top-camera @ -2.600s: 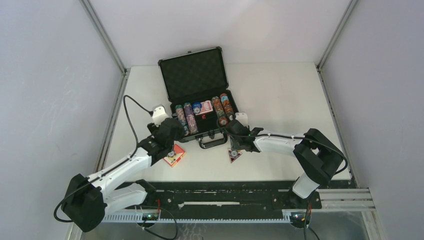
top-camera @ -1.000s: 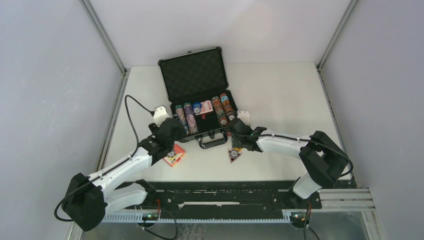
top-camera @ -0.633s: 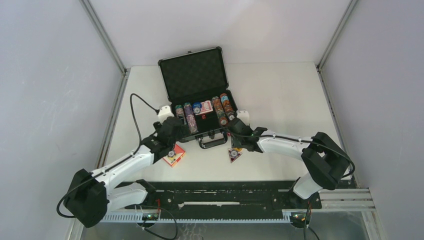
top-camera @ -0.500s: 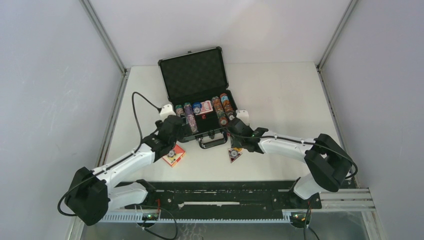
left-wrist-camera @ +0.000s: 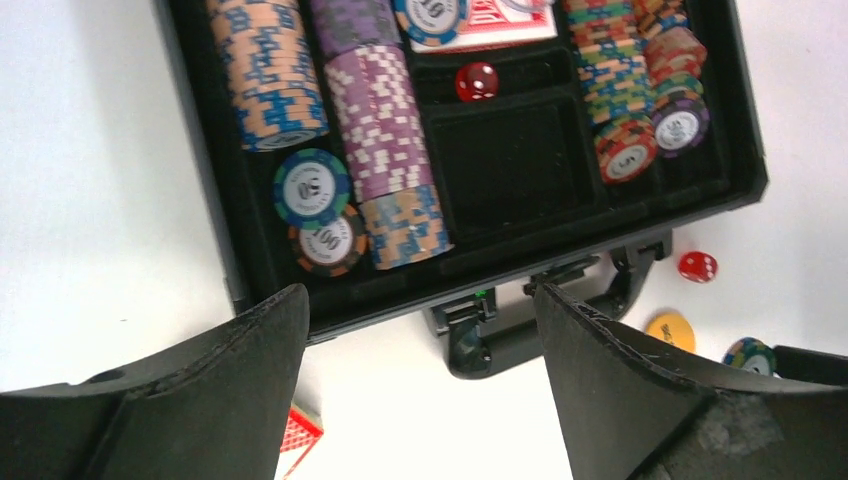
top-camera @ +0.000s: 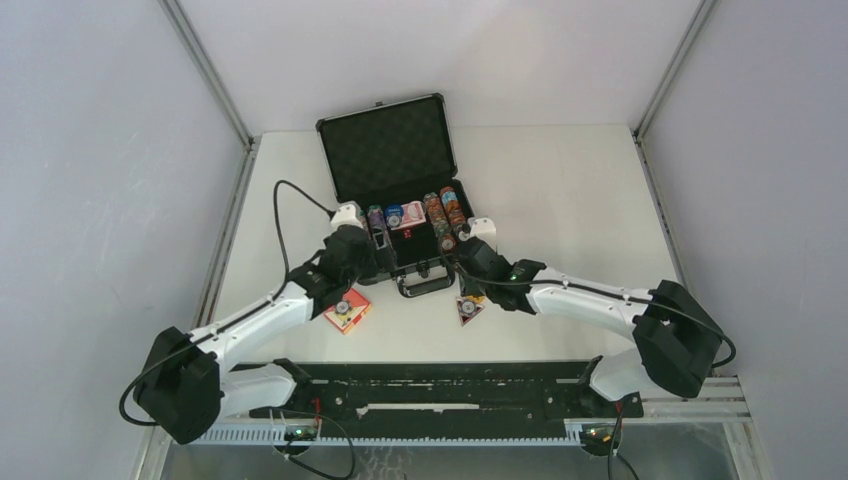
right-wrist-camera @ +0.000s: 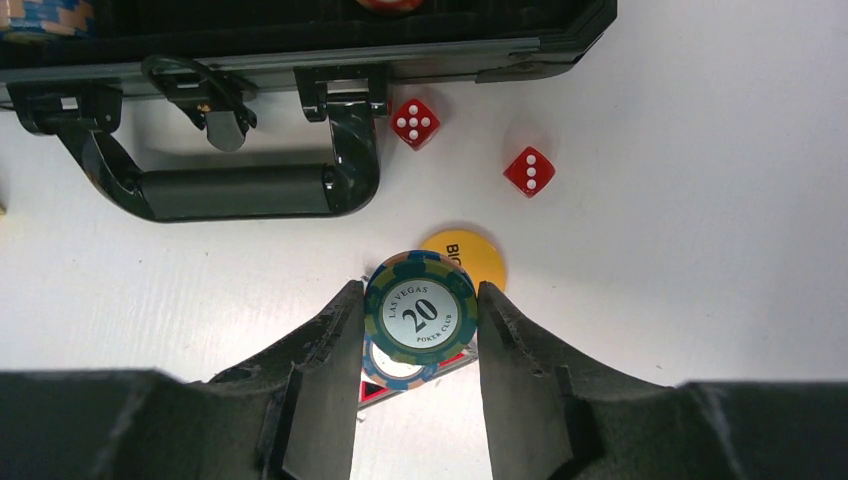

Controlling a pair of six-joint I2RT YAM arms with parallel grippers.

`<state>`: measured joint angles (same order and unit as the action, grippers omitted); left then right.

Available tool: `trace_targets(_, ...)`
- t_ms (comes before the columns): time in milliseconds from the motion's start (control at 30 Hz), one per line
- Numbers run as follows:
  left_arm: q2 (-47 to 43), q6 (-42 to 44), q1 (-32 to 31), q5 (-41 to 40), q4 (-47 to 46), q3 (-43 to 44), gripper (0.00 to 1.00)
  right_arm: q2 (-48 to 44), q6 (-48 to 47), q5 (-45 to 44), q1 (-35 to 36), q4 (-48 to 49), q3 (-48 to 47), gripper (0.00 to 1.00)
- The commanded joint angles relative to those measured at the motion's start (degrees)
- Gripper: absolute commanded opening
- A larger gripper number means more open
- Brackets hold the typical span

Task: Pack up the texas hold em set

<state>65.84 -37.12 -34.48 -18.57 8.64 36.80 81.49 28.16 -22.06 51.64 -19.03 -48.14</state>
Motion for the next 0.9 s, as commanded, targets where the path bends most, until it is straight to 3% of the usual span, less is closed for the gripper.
trace_targets(0, 1.4, -0.7, 0.2, 8.2, -2.7, 4.7, 0.87, -3.0, -2.9, -1.2, 1.4, 1.5, 0.9, 0.47)
trace_targets(567, 8.3, -0.7, 0.2, 32.4, -4.6, 9.9, 0.82, -7.8, -10.3, -2.1, 8.7, 4.1, 3.7, 0.5)
trace_targets(867, 13.3, -2.8, 0.0, 47.5, -15.7, 7.7, 0.77, -8.4, -14.5, -1.9, 11.7, 6.2, 3.9, 0.51)
